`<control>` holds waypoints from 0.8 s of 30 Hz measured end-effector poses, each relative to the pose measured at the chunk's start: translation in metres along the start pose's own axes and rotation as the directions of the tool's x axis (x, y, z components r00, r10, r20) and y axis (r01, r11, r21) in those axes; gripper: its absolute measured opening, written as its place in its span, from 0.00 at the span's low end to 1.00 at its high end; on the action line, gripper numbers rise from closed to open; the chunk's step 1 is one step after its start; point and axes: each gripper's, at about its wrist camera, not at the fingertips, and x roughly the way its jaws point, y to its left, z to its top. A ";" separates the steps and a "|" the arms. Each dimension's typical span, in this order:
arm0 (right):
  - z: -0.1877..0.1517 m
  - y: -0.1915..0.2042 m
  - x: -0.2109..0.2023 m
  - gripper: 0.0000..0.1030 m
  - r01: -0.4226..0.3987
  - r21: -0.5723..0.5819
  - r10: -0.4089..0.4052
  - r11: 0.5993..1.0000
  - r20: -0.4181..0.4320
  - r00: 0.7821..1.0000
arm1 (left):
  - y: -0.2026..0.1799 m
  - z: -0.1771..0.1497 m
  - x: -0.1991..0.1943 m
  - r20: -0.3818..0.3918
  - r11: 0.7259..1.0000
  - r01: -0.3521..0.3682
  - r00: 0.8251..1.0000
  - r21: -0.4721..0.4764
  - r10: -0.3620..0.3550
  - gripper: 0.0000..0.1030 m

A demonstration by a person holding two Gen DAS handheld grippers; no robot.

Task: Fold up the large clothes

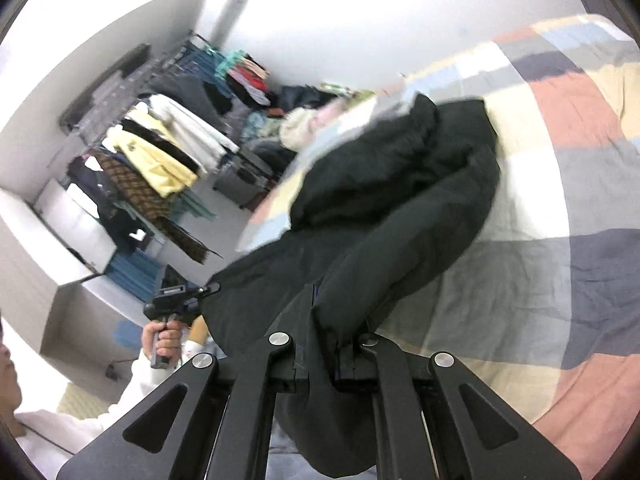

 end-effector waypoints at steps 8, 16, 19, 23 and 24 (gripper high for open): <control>-0.023 0.037 -0.049 0.04 -0.034 -0.019 0.035 0.999 0.097 0.995 | -0.043 -0.030 -0.055 0.006 0.998 0.027 1.000 0.058 -0.027 0.01; -0.060 0.076 -0.095 0.03 -0.027 -0.007 0.027 1.000 0.159 0.987 | -0.063 -0.072 -0.097 0.009 0.999 0.006 1.000 0.053 -0.006 0.01; -0.072 0.090 -0.106 0.03 -0.030 0.016 0.026 0.999 0.173 0.985 | -0.063 -0.086 -0.113 0.016 0.999 0.002 1.000 0.033 -0.003 0.01; -0.071 0.100 -0.114 0.03 -0.020 0.021 0.016 1.000 0.190 0.982 | -0.062 -0.084 -0.124 0.032 1.000 0.002 0.999 0.016 -0.003 0.01; -0.066 0.099 -0.112 0.03 -0.007 0.023 0.002 1.000 0.192 0.981 | -0.063 -0.082 -0.125 0.038 1.000 -0.001 0.999 0.016 0.000 0.01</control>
